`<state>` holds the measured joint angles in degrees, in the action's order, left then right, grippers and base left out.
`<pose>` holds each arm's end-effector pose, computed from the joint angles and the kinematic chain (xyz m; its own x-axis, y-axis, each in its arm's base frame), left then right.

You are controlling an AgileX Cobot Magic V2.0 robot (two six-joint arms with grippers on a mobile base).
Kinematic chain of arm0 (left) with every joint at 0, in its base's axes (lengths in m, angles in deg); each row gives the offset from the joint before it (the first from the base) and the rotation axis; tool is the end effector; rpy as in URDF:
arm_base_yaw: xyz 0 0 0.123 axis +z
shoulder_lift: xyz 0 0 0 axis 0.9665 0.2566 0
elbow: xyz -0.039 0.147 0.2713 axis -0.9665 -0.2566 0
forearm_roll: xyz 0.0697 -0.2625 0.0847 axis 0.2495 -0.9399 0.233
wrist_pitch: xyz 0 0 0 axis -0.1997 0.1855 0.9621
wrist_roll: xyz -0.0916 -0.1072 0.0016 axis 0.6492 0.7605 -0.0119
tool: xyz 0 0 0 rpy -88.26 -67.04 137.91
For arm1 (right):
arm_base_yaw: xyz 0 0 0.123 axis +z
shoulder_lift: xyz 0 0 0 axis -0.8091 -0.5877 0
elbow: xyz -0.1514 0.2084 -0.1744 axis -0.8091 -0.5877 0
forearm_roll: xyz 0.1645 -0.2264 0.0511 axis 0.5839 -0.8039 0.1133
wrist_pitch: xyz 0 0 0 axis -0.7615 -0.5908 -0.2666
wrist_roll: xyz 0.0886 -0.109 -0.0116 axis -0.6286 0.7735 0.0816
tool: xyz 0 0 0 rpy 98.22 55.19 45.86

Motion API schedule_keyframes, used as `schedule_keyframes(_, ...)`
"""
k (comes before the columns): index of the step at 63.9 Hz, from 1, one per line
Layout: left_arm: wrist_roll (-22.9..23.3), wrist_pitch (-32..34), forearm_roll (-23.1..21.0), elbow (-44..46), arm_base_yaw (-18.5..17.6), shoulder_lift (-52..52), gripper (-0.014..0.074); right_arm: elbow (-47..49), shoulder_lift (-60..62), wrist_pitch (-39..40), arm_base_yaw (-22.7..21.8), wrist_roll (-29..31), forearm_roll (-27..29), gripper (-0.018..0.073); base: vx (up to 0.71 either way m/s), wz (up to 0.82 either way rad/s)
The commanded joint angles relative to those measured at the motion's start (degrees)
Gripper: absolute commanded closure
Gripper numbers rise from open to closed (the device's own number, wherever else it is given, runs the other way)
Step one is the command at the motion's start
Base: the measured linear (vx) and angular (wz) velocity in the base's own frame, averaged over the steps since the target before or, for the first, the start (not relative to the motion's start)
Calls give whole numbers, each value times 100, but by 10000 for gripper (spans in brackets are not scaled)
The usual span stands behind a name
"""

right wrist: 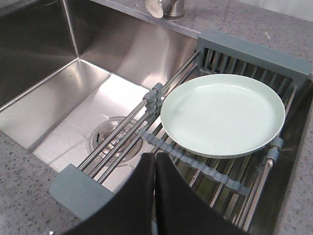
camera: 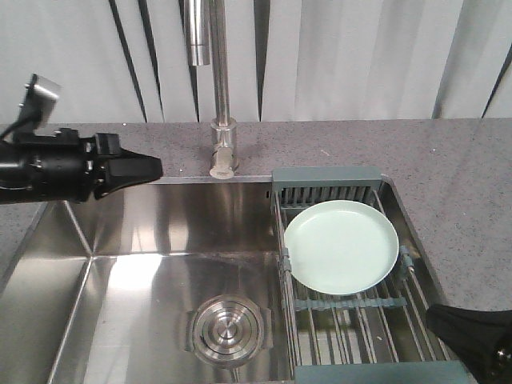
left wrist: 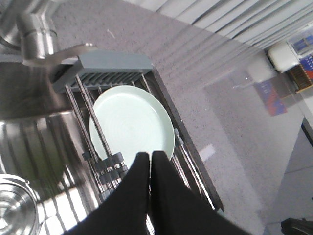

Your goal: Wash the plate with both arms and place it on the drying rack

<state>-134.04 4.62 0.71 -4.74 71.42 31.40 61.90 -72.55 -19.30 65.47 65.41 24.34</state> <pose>0.3470 -0.1319 0.2922 -0.7889 -0.2108 -0.5773 0.3912 0.5523 -0.7362 0.1450 0.0769 0.2507 -0.3764 -0.2557 -0.8905 -0.5503 0.8349 -0.0072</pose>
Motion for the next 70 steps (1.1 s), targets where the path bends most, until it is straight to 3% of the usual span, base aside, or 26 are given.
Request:
schedule_keyframes(1, -34, 37, -563, 347, -321, 271, 603, 144, -14, 292, -17, 60, 150, 564, 0, 0)
schedule_keyframes(11, -34, 327, -855, 762, -759, 973, 603, 144, -14, 292, -17, 60, 150, 564, 0, 0)
schedule_keyframes(23, 41, 422, -891, 1455, -1037, 1765, 603, 144, -14, 292, -17, 60, 150, 564, 0, 0)
schedule_keyframes(43, 531, 548, -1023, 2564, -1060, 2940, 603, 144, -14, 266, -17, 60, 149, 564, 0, 0)
schedule_keyframes(70, 770, 884, -995, 3512, -1053, 3366, 603, 144, -14, 188, -17, 55, 149, 564, 0, 0)
